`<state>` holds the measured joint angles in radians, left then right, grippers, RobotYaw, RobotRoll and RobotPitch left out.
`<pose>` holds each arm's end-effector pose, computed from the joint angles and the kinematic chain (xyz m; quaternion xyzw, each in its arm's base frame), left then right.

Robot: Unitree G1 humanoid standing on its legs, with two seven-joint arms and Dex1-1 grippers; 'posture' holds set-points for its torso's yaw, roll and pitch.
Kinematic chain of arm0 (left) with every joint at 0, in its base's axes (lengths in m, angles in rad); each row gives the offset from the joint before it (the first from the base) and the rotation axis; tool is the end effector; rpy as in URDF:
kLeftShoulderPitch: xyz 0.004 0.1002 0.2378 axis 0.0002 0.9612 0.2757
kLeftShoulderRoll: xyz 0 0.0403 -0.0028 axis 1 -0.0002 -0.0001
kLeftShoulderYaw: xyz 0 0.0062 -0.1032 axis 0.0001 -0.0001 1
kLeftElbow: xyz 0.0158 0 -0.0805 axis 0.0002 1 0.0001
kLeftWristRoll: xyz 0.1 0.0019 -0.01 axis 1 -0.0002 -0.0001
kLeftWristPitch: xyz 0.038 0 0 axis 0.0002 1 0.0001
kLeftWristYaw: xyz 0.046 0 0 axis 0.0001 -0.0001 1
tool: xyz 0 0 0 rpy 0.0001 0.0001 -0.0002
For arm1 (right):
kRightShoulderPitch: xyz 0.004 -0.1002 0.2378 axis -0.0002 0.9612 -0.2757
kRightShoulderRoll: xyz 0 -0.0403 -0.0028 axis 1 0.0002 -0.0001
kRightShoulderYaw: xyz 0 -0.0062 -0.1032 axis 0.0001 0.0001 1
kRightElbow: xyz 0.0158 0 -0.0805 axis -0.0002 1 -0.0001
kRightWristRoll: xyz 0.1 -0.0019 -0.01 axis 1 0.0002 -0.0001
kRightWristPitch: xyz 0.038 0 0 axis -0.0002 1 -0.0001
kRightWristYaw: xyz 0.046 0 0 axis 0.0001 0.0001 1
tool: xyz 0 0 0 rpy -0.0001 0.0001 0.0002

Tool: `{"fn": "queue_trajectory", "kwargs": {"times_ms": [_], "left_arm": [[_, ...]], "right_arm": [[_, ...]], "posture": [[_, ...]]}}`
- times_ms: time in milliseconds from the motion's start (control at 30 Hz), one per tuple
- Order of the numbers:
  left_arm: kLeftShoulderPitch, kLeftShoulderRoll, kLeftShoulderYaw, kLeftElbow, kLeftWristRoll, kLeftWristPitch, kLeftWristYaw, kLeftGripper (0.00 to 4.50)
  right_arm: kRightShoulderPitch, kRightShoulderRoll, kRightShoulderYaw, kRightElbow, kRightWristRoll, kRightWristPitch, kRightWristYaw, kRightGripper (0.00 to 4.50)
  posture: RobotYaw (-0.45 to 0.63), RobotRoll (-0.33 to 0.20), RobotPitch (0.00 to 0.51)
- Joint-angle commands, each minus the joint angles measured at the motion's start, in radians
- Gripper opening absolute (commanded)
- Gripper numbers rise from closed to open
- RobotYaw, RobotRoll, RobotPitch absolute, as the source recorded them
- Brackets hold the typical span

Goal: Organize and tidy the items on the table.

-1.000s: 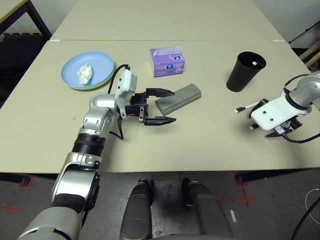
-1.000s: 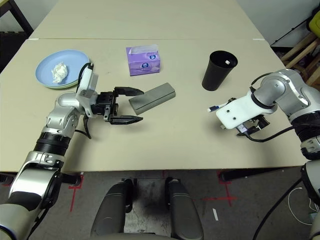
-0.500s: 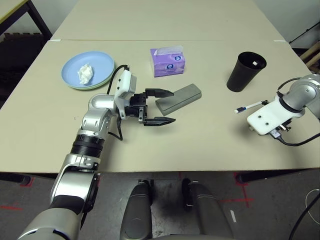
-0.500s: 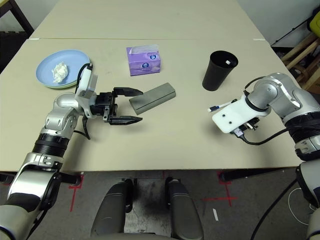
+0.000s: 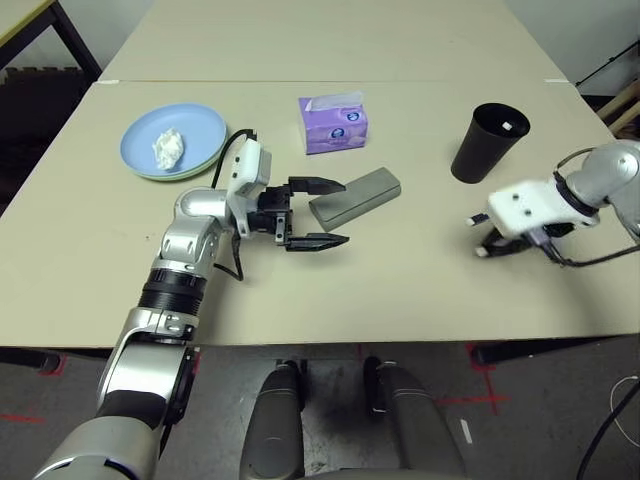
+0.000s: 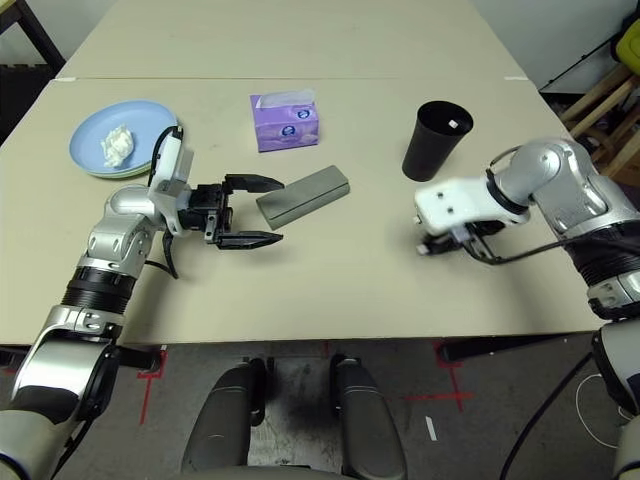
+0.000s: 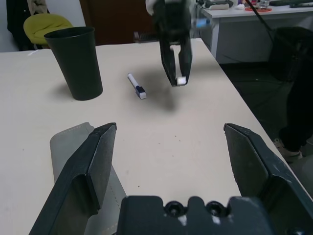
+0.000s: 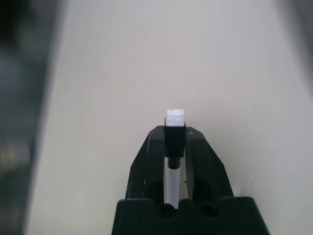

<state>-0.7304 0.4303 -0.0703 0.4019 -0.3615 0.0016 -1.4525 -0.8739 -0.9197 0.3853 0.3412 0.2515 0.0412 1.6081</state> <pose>0.3232 0.1940 0.1761 0.1342 -0.0878 -0.6850 0.7107 0.3112 -0.2451 0.2454 -0.3787 0.1497 0.6683 0.6226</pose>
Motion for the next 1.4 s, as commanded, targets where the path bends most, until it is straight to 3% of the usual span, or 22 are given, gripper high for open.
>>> {"fn": "queue_trajectory", "kwargs": {"times_ms": [33, 200, 333, 500, 733, 933, 1400], "left_arm": [[0.011, -0.001, -0.013, -0.017, -0.005, -0.001, -0.015, 4.5], [0.01, -0.015, -0.012, -0.009, -0.005, -0.018, -0.014, 4.5], [0.007, -0.021, -0.007, 0.002, -0.002, -0.03, -0.013, 4.5], [-0.001, -0.022, -0.008, 0.017, 0.002, -0.035, -0.014, 4.5], [-0.008, -0.027, -0.008, 0.036, 0.008, -0.046, -0.007, 4.5], [-0.002, -0.026, -0.008, 0.035, 0.007, -0.047, -0.004, 4.5], [-0.011, -0.026, -0.009, 0.043, 0.011, -0.052, 0.004, 4.5]], "right_arm": [[0.031, 0.082, -0.165, -0.032, 0.143, 0.06, -0.066, 0.41], [0.049, 0.271, -0.402, -0.028, 0.23, 0.065, -0.365, 0.41], [0.086, 0.375, -0.522, -0.072, 0.245, 0.062, -0.583, 0.41], [0.099, 0.502, -0.628, -0.094, 0.158, -0.098, -0.901, 0.41], [0.091, 0.582, -0.667, -0.079, 0.036, -0.201, -1.214, 0.41], [0.109, 0.597, -0.673, -0.094, -0.082, -0.116, -1.487, 0.41], [0.118, 0.605, -0.672, -0.183, -0.032, 0.299, -1.595, 0.41]], "posture": [[0.11, 0.0, 0.207], [0.1, 0.0, 0.204], [0.1, 0.0, 0.203], [0.08, 0.0, 0.203], [0.08, 0.0, 0.204], [0.09, 0.0, 0.201], [0.09, 0.0, 0.197]]}}
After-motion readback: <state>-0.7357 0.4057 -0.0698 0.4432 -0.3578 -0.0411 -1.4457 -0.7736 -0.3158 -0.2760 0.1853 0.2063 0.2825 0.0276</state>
